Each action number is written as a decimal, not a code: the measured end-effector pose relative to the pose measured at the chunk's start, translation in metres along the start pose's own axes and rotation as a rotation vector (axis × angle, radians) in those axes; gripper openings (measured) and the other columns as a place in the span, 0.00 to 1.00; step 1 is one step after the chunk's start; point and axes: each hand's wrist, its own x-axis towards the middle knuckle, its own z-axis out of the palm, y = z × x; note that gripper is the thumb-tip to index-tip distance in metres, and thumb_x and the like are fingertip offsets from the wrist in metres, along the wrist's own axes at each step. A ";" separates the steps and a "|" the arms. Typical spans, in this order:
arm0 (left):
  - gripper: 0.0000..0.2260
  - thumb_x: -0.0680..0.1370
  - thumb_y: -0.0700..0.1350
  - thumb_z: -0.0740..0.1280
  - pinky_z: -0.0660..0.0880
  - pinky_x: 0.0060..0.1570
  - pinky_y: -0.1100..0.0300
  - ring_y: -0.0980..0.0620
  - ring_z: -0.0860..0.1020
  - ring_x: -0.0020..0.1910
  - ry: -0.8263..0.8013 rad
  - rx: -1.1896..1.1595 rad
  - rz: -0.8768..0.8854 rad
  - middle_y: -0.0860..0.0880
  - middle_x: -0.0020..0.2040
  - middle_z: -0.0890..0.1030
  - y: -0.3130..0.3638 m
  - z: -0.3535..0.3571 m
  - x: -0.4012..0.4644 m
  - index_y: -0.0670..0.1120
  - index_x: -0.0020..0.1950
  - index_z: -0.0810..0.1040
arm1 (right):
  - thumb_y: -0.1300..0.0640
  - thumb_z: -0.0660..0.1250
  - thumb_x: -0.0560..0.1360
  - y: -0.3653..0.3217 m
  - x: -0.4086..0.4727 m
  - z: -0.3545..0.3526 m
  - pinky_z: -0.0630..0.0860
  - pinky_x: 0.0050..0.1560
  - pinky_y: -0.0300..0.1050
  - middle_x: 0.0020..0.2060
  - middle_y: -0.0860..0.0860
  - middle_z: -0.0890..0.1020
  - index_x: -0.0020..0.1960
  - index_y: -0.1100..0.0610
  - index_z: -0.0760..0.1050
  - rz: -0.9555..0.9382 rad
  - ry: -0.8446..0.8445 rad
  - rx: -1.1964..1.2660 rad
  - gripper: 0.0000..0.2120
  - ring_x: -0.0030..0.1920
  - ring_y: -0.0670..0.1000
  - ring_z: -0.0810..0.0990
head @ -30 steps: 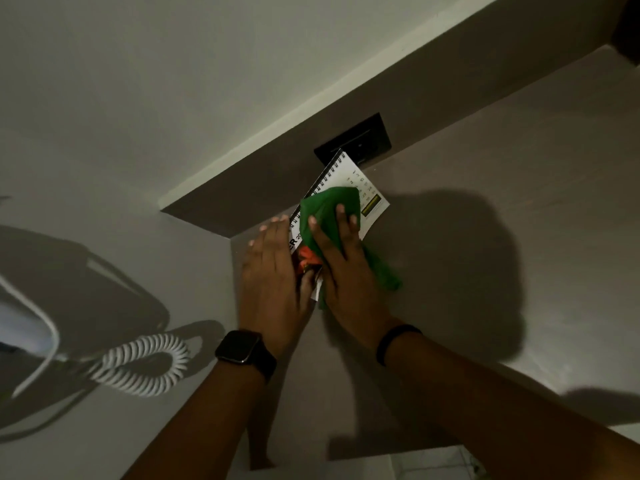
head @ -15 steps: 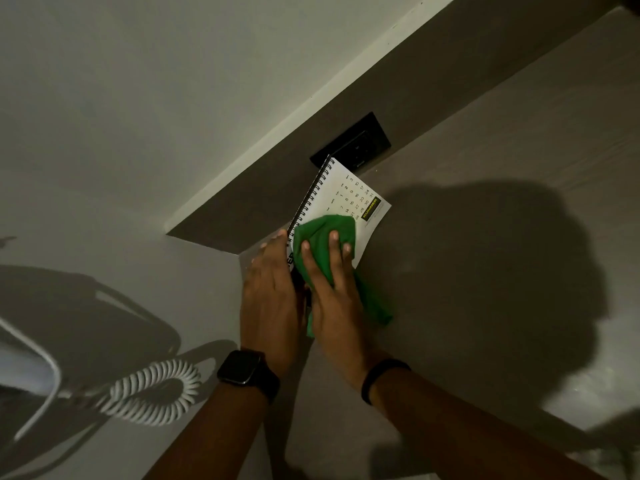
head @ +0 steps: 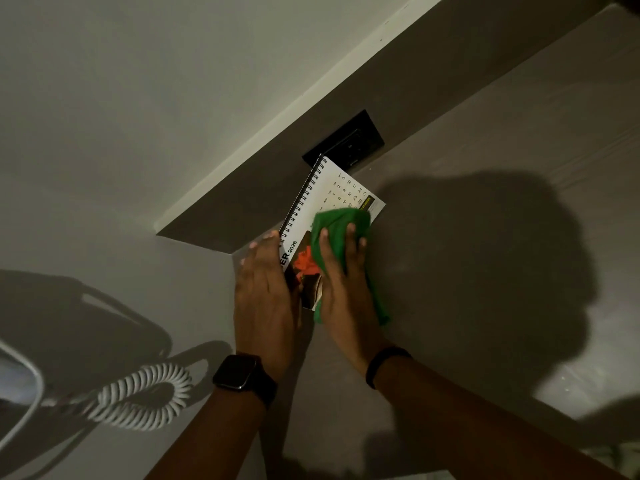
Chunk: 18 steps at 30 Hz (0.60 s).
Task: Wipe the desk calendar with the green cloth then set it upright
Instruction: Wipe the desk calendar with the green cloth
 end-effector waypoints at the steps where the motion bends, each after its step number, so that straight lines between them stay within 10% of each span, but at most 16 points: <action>1: 0.35 0.81 0.47 0.72 0.60 0.77 0.44 0.35 0.67 0.78 -0.001 0.010 -0.005 0.35 0.79 0.69 0.000 0.001 0.000 0.38 0.82 0.61 | 0.63 0.64 0.82 -0.003 0.010 -0.003 0.70 0.74 0.70 0.84 0.53 0.36 0.83 0.39 0.41 0.040 0.021 0.029 0.43 0.83 0.63 0.38; 18: 0.38 0.79 0.44 0.74 0.60 0.79 0.39 0.35 0.64 0.80 0.045 0.048 0.050 0.36 0.80 0.66 -0.007 0.009 -0.001 0.39 0.83 0.57 | 0.62 0.60 0.81 -0.020 0.022 -0.007 0.67 0.75 0.71 0.84 0.52 0.34 0.84 0.37 0.44 -0.054 -0.020 0.091 0.41 0.83 0.63 0.37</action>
